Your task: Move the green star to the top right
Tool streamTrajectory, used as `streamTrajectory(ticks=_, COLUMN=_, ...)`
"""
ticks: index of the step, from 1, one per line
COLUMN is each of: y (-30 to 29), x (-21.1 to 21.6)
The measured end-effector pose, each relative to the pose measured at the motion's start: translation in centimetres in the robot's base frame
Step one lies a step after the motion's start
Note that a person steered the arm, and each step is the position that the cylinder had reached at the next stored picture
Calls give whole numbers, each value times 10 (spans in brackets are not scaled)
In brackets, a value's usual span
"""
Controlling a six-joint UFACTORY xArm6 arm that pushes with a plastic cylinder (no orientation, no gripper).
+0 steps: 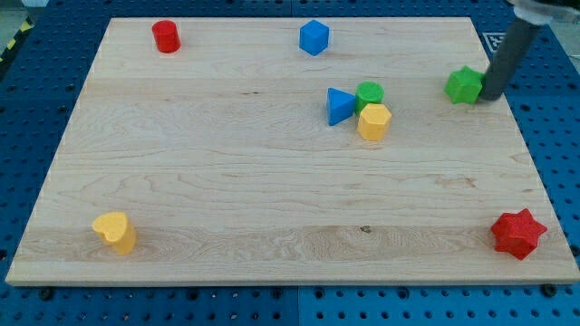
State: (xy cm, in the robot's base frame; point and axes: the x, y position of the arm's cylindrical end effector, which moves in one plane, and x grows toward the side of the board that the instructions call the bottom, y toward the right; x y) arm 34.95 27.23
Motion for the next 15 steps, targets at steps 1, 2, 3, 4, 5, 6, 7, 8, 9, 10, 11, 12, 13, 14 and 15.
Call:
streamTrajectory(ticks=1, y=0, x=-10)
streamTrajectory(ticks=2, y=6, x=30)
streamTrajectory(ticks=3, y=13, x=78)
streamTrajectory(ticks=4, y=9, x=92)
streamTrajectory(ticks=5, y=0, x=63)
streamTrajectory(ticks=6, y=0, x=27)
streamTrajectory(ticks=7, y=0, x=0)
streamTrajectory(ticks=8, y=13, x=43)
streamTrajectory(ticks=9, y=-11, x=55)
streamTrajectory(ticks=10, y=-13, x=4)
streamTrajectory(ticks=11, y=-9, x=-39)
streamTrajectory(ticks=12, y=-6, x=-5)
streamTrajectory(ticks=13, y=-17, x=20)
streamTrajectory(ticks=14, y=-38, x=0)
streamTrajectory(ticks=15, y=-35, x=-45)
